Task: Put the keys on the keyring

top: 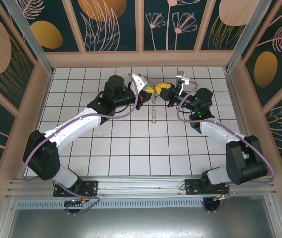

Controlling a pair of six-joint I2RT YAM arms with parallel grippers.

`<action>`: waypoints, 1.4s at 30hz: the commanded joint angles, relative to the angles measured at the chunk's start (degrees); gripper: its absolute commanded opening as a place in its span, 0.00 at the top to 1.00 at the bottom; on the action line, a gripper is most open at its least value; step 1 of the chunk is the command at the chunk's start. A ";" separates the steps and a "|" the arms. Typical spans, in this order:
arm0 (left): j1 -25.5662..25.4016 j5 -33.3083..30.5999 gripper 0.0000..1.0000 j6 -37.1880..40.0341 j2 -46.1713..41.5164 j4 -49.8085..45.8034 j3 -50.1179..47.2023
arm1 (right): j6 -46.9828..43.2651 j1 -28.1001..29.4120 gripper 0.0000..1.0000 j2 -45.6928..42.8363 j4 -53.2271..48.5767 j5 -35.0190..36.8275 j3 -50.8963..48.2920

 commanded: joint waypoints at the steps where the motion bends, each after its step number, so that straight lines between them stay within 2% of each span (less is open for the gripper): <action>1: -0.64 1.09 1.00 0.42 -3.09 3.49 1.48 | -1.08 -1.16 1.00 0.96 0.52 0.06 -0.88; 13: -0.64 0.89 1.00 0.07 -3.38 4.04 1.30 | -0.77 -2.35 1.00 0.89 0.68 -0.56 -1.80; 28: -0.63 1.28 1.00 0.34 -2.64 3.10 1.46 | -2.18 -2.39 1.00 -6.37 -1.93 -0.50 -2.19; 42: -0.63 1.89 1.00 0.03 -2.31 3.09 1.92 | -2.26 -0.16 1.00 -4.54 -1.49 -1.36 0.35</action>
